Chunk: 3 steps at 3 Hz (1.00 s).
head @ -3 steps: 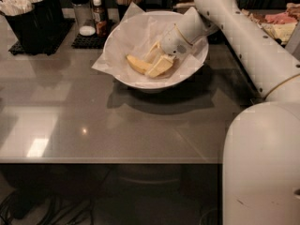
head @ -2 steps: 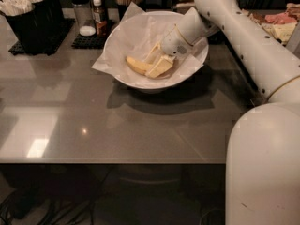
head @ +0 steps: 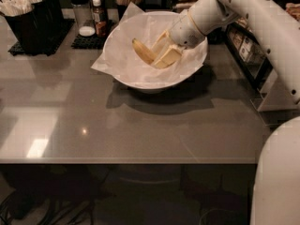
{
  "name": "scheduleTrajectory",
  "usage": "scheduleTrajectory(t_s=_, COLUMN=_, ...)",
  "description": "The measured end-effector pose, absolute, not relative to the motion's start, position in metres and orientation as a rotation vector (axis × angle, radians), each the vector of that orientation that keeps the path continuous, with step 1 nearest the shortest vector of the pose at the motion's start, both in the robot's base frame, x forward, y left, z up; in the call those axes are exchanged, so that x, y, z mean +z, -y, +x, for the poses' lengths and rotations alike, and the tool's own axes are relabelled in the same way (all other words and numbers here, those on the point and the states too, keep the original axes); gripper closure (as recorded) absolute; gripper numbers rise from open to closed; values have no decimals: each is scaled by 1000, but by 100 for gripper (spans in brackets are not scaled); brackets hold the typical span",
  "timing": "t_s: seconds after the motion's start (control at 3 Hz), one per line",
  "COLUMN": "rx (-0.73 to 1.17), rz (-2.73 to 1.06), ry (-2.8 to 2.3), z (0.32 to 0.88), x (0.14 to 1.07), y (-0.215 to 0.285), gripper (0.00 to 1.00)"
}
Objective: Pick banana from white bowl
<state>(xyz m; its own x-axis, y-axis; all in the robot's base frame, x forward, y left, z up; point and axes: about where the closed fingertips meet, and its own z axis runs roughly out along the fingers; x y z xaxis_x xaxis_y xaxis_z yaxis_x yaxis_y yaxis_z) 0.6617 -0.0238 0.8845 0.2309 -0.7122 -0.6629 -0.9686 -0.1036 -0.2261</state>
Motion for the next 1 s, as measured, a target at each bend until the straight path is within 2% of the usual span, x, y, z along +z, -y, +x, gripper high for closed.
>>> scheduleTrajectory(t_s=1.0, rx=586, rz=-1675, ry=-1404, z=517, x=982, y=35, gripper=100)
